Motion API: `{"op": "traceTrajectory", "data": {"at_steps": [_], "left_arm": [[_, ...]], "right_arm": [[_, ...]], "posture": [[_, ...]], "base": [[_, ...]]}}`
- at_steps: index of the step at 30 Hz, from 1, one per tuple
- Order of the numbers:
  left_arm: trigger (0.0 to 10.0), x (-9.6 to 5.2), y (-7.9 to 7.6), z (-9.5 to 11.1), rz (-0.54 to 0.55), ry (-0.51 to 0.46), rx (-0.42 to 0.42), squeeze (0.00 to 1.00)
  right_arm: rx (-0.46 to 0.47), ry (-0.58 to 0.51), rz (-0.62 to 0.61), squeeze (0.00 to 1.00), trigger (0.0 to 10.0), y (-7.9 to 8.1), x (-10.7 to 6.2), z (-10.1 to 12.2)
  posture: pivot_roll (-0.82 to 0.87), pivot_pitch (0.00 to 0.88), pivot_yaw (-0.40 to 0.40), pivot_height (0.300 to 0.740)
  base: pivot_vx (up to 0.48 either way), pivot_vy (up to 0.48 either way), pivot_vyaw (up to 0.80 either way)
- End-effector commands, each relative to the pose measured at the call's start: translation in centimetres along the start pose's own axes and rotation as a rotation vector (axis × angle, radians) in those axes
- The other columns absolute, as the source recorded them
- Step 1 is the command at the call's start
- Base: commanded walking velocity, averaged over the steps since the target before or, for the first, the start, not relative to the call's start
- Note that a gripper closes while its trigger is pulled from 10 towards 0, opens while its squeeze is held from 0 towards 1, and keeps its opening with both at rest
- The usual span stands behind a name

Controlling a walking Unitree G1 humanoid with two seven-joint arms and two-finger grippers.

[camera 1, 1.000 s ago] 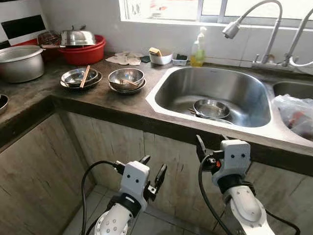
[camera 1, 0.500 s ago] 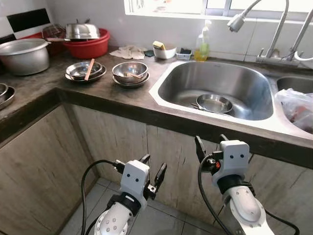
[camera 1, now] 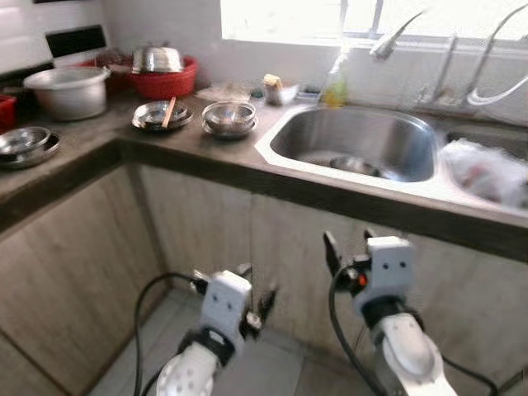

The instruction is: Kitchen organization

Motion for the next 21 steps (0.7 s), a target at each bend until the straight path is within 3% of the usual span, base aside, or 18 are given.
{"op": "traceTrajectory", "data": {"at_steps": [1,21], "left_arm": [[10.0,0.1,-0.21,-0.1,0.001,0.014,0.0,0.0],[10.0,0.16,-0.03,0.03,0.014,0.014,0.007,0.0]], "right_arm": [[-0.008,0.005,-0.006,0.0,10.0,-0.25,0.11,-0.01],[-0.041,0.039,0.016,0.0,10.0,-0.02,0.08,-0.78]], "posture": [[0.02,0.0,-0.005,0.74],[0.03,0.0,-0.006,0.74]], "base": [[-0.262,0.0,0.0],[0.0,0.0,0.0]]}}
Point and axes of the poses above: a point about 5 cm out from each wrist's last joint towards the gripper, its own x axis pointing out of the wrist towards the gripper, its own z axis along the axis of the wrist's last joint, y = z × x, the point moved 3 cm from there along x, pointing out of the wrist towards the gripper, and after that the axes turned 4 degrees about x, right-handed, at the moved point
